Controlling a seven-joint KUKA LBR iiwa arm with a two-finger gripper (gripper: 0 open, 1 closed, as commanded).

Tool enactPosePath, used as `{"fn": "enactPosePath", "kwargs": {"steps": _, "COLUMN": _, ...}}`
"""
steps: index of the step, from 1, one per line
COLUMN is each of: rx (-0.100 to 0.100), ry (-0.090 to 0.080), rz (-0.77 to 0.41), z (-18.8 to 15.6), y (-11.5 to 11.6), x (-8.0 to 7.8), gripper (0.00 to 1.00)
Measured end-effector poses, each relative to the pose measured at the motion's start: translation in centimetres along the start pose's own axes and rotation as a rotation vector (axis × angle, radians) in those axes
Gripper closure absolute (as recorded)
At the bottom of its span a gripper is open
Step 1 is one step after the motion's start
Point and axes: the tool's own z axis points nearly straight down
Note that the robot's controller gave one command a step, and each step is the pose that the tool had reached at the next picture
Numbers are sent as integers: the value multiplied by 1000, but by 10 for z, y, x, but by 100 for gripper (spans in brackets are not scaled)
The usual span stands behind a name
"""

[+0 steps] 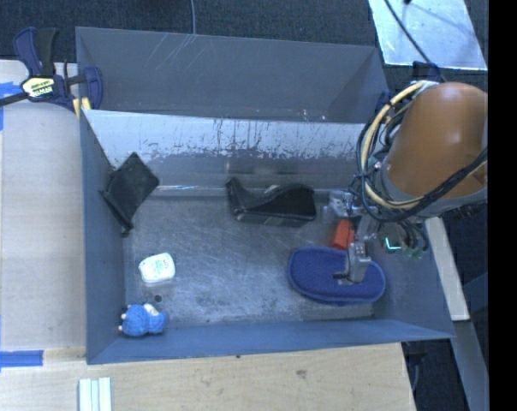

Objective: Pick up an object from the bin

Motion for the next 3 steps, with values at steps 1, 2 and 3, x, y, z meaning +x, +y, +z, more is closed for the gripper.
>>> {"fn": "enactPosePath", "kwargs": {"steps": 1, "rx": -1, "ry": -5, "rz": 358, "z": 124, "y": -6, "x": 11, "gripper": 0}}
{"fn": "enactPosePath", "kwargs": {"steps": 2, "rx": 0, "ry": -7, "rz": 611, "z": 93, "y": 9, "x": -54, "gripper": 0}}
{"fn": "enactPosePath", "kwargs": {"steps": 3, "rx": 1, "ry": -6, "rz": 597, "z": 88, "y": -27, "x": -31, "gripper": 0}}
